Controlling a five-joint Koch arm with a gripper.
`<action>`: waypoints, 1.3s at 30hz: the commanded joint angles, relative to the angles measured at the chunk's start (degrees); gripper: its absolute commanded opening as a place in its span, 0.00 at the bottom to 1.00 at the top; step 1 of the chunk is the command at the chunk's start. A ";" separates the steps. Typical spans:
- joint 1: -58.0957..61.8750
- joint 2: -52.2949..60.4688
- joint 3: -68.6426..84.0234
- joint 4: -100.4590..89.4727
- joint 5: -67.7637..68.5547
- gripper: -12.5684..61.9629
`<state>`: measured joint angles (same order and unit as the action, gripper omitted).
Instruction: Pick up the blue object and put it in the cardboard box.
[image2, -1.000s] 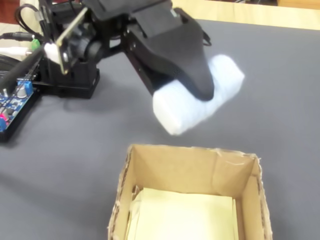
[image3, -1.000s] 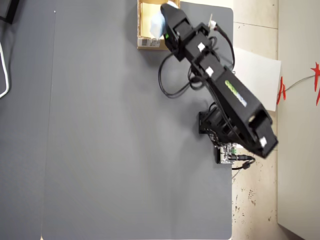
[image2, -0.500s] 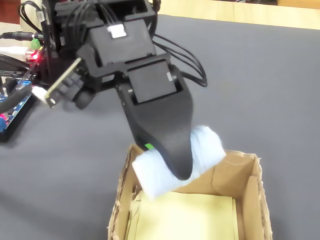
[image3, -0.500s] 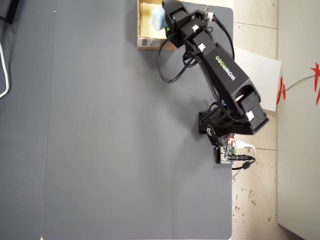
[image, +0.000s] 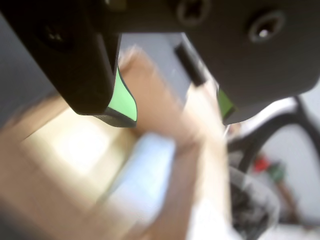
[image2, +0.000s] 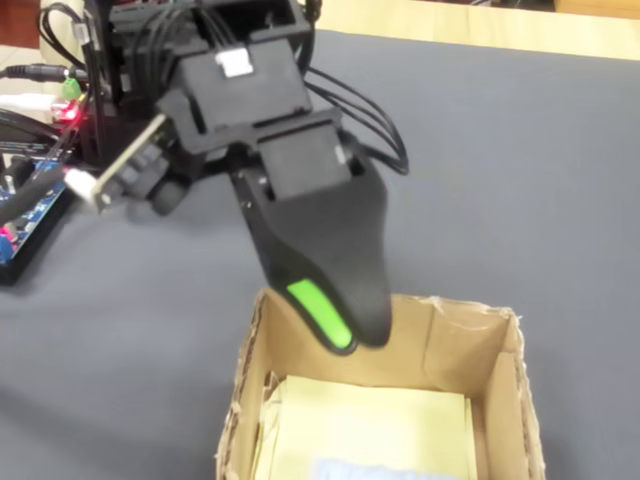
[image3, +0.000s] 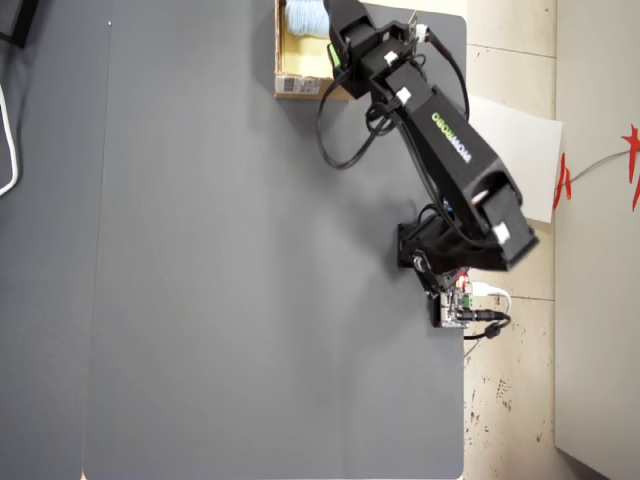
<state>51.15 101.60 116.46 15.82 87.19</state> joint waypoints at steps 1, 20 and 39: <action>-4.22 5.80 0.18 -7.03 3.52 0.63; -37.53 34.10 37.44 -21.71 8.17 0.63; -48.87 34.19 61.00 -21.88 7.29 0.63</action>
<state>2.99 130.69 176.13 -4.83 93.87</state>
